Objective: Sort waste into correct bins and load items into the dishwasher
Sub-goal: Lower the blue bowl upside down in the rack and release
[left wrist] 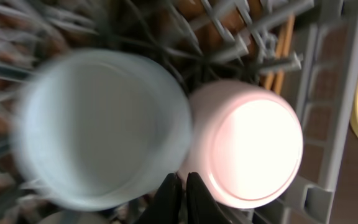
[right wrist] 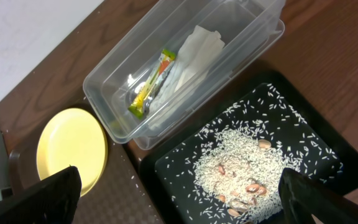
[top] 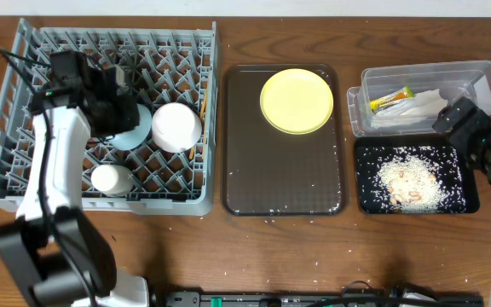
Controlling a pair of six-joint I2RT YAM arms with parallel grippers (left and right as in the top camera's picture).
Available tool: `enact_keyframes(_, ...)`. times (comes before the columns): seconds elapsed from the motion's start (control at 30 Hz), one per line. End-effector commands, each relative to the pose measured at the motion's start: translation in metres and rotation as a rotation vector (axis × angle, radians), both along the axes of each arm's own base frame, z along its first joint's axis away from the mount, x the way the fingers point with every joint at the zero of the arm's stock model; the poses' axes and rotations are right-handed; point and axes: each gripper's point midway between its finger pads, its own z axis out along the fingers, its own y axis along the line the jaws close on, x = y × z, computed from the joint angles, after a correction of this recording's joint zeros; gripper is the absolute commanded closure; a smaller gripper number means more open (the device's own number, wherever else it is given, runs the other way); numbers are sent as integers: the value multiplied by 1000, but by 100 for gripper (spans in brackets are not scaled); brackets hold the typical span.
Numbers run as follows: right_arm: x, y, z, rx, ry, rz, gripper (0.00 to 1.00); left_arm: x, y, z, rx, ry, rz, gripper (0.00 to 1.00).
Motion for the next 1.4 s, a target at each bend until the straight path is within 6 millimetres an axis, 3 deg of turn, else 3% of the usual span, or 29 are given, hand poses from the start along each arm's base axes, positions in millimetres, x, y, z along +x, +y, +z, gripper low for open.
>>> enact_keyframes(0.0, -1, -2, 0, 10, 1, -17, 1, -1, 33, 23, 170, -35, 114, 93)
enact_keyframes(0.1, -1, -2, -1, 10, 1, -17, 1, 2, 37, 10, 187, -16, 121, 93)
enact_keyframes(0.13, -1, -2, 0, 10, 1, -17, 1, 4, 37, -10, 178, 24, 117, 92)
enact_keyframes(0.33, -1, -2, 0, 10, 1, -17, 1, 3, 33, -27, 148, 73, 103, 93)
enact_keyframes(0.7, -1, -2, -1, 10, 1, -17, 1, -13, 15, -35, 85, 138, 65, 92)
enact_keyframes(0.93, -1, -2, 0, 10, 1, -17, 1, -4, 21, -39, 120, 101, 76, 93)
enact_keyframes(1.03, -1, -2, -1, 10, 1, -17, 1, -2, 10, -37, 69, 89, 52, 92)
enact_keyframes(1.23, -1, -2, 0, 10, 1, -17, 1, 6, 8, -34, 56, 52, 41, 92)
enact_keyframes(1.37, -1, -2, 0, 10, 1, -17, 1, 0, -5, -18, -5, 39, 20, 92)
